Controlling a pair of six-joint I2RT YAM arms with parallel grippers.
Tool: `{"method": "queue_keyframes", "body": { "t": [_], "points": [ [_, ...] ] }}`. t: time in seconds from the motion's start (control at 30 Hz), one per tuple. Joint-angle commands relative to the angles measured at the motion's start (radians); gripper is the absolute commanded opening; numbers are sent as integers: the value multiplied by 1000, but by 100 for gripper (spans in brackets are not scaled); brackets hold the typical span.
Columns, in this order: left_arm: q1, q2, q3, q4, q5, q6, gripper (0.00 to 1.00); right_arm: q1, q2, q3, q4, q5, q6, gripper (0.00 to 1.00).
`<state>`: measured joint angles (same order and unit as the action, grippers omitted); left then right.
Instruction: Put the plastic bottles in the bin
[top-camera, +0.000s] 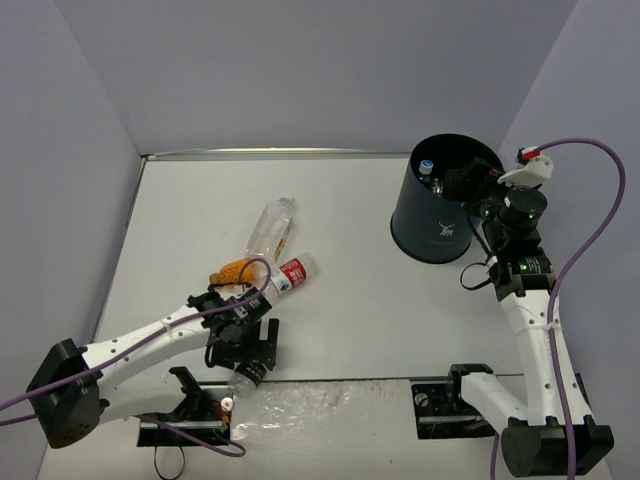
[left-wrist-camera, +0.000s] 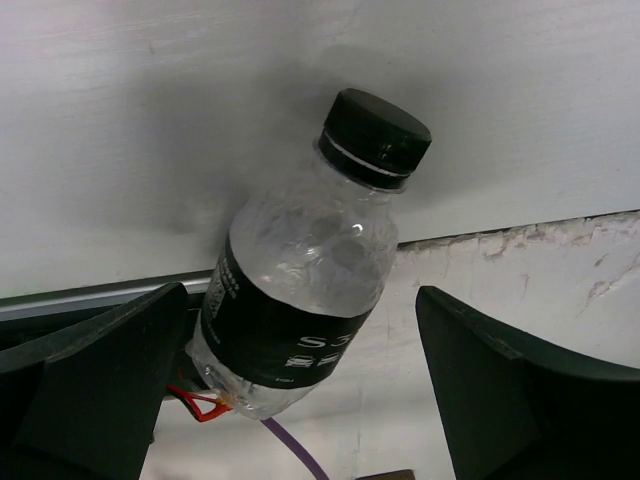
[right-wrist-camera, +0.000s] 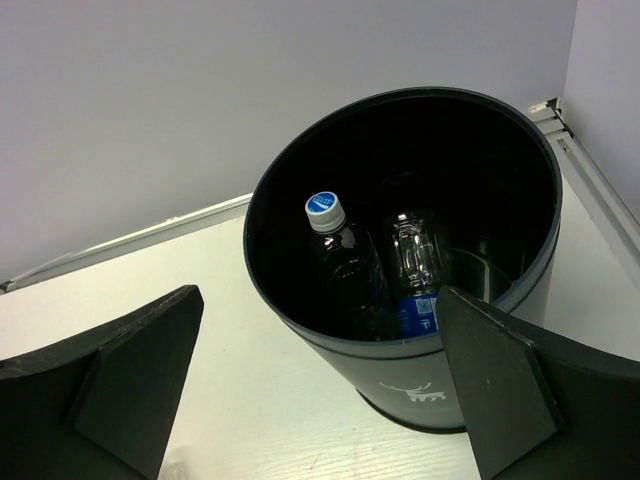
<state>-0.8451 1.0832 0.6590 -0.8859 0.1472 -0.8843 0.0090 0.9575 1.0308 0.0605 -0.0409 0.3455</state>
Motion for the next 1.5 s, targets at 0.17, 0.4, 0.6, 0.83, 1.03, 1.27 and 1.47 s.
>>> {"method": "queue_keyframes", "body": {
  "t": [0.17, 0.4, 0.6, 0.83, 1.03, 1.27, 1.47],
  "points": [
    [-130, 49, -29, 165, 30, -119, 62, 8, -71, -16, -12, 189, 1, 100],
    [-160, 50, -15, 170, -17, -127, 31, 8, -118, -29, -48, 187, 9, 100],
    [-164, 66, 112, 178, -117, -25, 10, 9, -147, -26, -56, -87, -15, 100],
    [-169, 118, 311, 404, -191, 177, 0, 38, -108, -26, -51, -399, 24, 100],
    [-173, 126, 384, 563, -148, 346, 0, 141, -122, -79, 91, -543, 93, 100],
    [-175, 57, 370, 688, -74, 430, 0, 420, -27, -145, 243, -512, 178, 100],
    [-175, -15, 362, 712, -111, 449, 0, 626, 90, -164, 264, -335, 183, 100]
  ]
}}
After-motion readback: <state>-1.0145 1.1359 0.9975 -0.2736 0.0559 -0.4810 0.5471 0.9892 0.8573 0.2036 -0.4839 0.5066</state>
